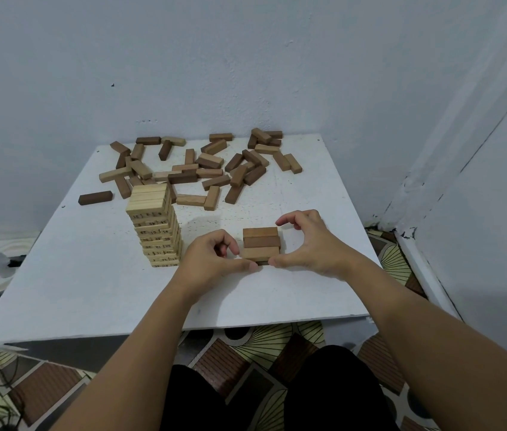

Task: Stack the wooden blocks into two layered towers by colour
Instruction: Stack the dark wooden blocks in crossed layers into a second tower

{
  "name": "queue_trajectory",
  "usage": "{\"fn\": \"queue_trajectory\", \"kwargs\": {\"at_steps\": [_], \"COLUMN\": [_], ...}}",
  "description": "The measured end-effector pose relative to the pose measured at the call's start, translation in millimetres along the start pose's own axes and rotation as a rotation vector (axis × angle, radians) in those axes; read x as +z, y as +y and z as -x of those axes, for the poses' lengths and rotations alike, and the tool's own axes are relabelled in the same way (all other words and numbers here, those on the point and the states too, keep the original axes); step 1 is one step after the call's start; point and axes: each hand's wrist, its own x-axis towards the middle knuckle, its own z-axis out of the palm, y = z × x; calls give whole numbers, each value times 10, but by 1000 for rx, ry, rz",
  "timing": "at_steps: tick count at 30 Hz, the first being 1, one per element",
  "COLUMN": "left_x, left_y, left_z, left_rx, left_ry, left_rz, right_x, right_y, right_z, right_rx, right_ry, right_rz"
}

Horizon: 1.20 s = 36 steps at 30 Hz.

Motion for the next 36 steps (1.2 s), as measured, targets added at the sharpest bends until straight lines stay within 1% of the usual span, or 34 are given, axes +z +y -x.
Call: {"fn": "queue_trajectory", "kwargs": {"at_steps": [5, 6, 9, 11, 14, 24, 36], "left_x": [-10, -11, -9, -6, -7, -3, -10], "left_y": [-5, -6, -1, 8, -7, -38, -34], "left_z": [9, 11, 17, 21, 18, -14, -17], "left_rx": [-7, -7, -6, -9, -7, -17, -13], "left_ry": [-19, -19, -28, -32, -24, -15, -19], "left_rz": [21, 30, 40, 39, 32, 29, 5], "right_x": [-1, 5, 32, 51, 77, 82, 86], "right_y": [-3, 10, 24, 35, 14, 32, 47], "right_z": [16, 18, 56, 75, 94, 56, 43], "right_rx": [11, 10, 0, -8, -7, 19, 6], "right_ry": [5, 26, 159, 214, 208, 201, 204], "right_rz": [-2, -16, -137, -157, -141, -252, -257]}}
